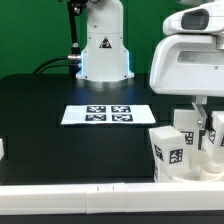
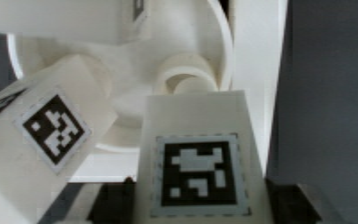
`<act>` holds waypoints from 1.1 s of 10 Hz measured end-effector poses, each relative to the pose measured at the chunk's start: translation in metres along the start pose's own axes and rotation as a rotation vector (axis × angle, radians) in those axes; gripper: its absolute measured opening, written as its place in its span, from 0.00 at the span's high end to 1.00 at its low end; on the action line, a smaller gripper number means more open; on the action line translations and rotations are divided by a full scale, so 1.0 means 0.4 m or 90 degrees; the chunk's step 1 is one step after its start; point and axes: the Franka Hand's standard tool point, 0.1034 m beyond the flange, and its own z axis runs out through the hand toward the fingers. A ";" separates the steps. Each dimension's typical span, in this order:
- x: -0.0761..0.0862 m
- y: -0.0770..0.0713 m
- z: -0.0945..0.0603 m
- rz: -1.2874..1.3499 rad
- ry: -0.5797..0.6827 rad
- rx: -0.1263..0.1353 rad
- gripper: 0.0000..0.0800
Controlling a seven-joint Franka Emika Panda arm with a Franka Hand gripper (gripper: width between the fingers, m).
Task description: Assemble stool
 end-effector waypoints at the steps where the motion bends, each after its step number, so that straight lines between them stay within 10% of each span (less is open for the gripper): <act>1: 0.000 0.004 0.000 0.001 0.000 -0.001 0.58; 11: -0.010 0.001 0.035 -0.001 0.013 -0.001 0.58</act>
Offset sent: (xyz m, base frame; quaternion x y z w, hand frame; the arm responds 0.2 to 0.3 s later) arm -0.0021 -0.0065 -0.0010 -0.0002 0.0012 -0.0017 1.0000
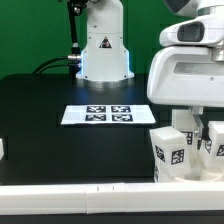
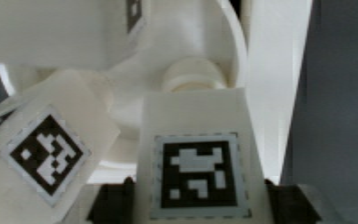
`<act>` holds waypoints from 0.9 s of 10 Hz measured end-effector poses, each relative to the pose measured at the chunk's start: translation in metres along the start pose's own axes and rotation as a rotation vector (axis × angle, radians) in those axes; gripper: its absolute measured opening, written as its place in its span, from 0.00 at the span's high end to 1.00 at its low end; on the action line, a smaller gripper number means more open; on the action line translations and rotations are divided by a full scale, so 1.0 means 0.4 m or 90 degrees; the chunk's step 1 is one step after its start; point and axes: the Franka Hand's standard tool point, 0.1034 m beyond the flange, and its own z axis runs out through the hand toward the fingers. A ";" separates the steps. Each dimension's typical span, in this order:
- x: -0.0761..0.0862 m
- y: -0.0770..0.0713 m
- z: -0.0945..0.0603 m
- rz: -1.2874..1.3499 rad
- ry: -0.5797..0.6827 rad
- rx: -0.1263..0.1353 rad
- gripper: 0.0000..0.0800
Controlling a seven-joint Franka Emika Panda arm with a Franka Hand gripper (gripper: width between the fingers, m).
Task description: Assemble stool
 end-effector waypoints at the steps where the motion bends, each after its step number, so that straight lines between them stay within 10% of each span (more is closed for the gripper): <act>1: 0.000 0.000 0.000 0.000 0.000 0.000 0.58; 3: 0.000 0.001 0.001 0.000 0.000 0.000 0.57; 5: 0.007 0.006 -0.007 0.005 -0.020 -0.003 0.22; 9: 0.050 -0.014 -0.035 0.036 -0.084 0.001 0.19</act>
Offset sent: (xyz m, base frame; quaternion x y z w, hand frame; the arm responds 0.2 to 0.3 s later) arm 0.0000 0.0000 0.0000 0.0000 0.0000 0.0000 1.0000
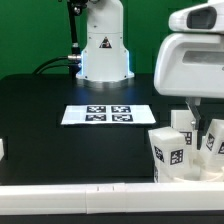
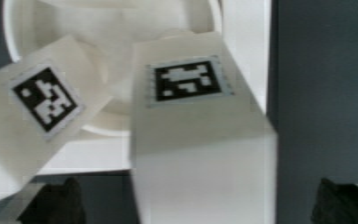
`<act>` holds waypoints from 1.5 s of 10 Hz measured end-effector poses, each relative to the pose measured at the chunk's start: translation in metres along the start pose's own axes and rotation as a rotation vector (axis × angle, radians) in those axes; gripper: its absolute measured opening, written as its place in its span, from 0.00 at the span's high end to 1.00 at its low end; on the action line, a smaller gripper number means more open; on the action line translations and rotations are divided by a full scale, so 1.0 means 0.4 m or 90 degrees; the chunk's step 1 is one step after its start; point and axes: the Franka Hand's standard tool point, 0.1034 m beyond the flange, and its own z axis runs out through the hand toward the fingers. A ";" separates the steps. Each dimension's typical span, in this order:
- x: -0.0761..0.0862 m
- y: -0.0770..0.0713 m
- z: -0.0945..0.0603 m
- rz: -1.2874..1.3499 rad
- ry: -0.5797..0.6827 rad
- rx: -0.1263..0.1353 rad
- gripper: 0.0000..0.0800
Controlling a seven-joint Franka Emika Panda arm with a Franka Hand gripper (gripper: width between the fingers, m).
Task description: Assemble stool
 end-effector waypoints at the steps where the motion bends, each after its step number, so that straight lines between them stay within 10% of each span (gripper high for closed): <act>1: -0.018 -0.009 0.009 0.003 -0.045 -0.011 0.19; 6: -0.024 -0.006 0.042 0.049 -0.016 0.013 0.22; 7: -0.024 -0.005 0.042 0.056 -0.016 0.013 0.45; 10: -0.024 0.016 0.046 0.200 -0.018 0.006 0.57; 14: -0.042 0.047 0.064 0.547 0.013 0.069 0.58; 15: -0.045 0.046 0.064 0.601 -0.006 0.063 0.59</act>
Offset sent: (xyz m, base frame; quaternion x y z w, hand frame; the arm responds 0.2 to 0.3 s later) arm -0.0140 0.0177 -0.0233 0.1191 0.0179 0.0782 0.9896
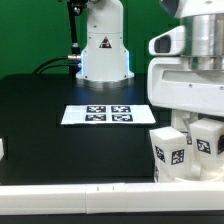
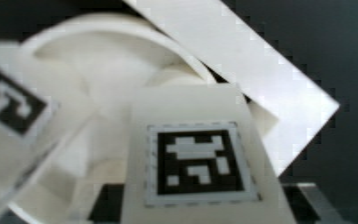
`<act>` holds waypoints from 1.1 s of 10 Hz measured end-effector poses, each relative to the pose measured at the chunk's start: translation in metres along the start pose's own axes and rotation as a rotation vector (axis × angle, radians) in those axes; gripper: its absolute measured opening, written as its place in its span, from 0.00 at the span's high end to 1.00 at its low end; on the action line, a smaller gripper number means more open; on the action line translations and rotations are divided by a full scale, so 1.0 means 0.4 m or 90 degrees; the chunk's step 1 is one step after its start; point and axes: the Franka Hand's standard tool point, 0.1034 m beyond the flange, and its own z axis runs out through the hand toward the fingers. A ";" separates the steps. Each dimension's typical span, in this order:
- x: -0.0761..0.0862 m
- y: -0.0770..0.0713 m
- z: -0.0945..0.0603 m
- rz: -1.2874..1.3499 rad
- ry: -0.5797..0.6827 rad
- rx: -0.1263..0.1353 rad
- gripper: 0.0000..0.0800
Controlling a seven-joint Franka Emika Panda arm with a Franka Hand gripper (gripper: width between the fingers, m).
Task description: Assemble stool
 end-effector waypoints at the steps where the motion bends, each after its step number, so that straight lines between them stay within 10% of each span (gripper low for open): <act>1: 0.001 0.001 0.001 0.042 -0.001 -0.002 0.59; 4: 0.005 0.006 0.001 0.218 -0.019 0.000 0.59; 7: 0.007 0.005 0.004 0.480 -0.034 0.047 0.59; 9: 0.008 0.006 0.005 0.480 -0.034 0.047 0.59; 11: 0.011 0.004 0.003 0.460 -0.034 0.047 0.24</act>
Offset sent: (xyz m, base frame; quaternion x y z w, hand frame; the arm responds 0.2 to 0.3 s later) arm 0.0090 0.0088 0.0054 0.0185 -0.0884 0.3022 0.9489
